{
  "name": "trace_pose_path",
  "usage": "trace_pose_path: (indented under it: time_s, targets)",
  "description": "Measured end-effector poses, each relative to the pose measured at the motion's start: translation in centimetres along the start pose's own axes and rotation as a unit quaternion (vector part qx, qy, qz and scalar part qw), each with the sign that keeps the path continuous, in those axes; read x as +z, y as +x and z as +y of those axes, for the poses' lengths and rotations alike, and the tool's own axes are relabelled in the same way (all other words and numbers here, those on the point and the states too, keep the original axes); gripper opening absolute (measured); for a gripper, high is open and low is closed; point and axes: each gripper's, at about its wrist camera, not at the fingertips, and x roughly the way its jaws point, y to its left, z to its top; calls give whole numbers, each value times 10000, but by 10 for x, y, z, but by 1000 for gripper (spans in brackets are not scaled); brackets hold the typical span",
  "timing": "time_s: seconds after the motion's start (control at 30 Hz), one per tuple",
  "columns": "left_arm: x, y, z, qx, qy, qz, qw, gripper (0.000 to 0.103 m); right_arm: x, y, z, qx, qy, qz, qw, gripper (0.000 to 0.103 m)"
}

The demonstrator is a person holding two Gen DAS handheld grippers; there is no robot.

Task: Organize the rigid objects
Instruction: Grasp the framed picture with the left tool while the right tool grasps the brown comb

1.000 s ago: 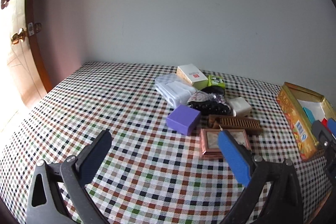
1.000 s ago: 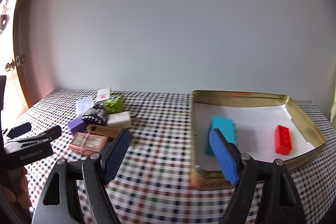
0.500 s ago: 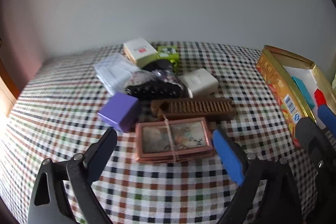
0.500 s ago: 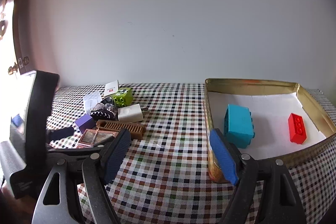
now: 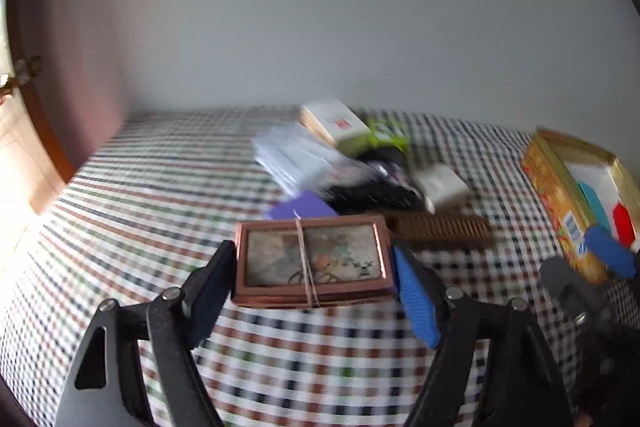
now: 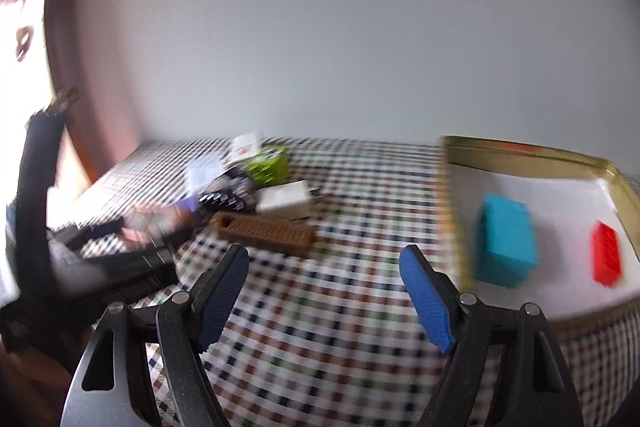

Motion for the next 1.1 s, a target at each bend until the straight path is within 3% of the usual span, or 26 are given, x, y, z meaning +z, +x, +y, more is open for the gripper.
trace_pose_path:
  time_s: [0.2,0.3,0.43,0.57,0.63,0.67,0.73,0.8,0.87,1.0,1.1]
  targets:
    - [11,-6,37,777,-331,-398,9956,77,20,47,14,742,-439,737,9935,80]
    - [14,-3,44,1043,-377,-447,9928,77,27,73,18,823,-639,1107,9884,80]
    - [14,-1,58,1128,-508,-425,9914,77,34,105,17,972,-719,1510,9811,80]
    - [17,2,67,1182,-600,-351,9906,77,35,108,26,1016,-811,1423,9812,80]
    - [18,5,69,1187,-648,-296,9904,77,33,107,34,1027,-921,1394,9806,69]
    - [19,6,72,1170,-669,-270,9905,77,31,104,38,988,-986,1387,9805,58]
    - [20,7,73,1146,-696,-237,9907,77,28,97,44,1012,-1029,1430,9791,50]
    - [19,8,72,1146,-700,-228,9907,77,25,90,47,1192,-956,1501,9768,36]
    - [19,7,71,1146,-718,-239,9905,77,19,81,48,1409,-779,1611,9737,29]
    - [17,6,73,1153,-783,-220,9900,77,8,63,50,1583,-615,1609,9722,28]
    - [16,7,72,1150,-769,-208,9902,77,6,55,58,1051,-914,1373,9807,31]
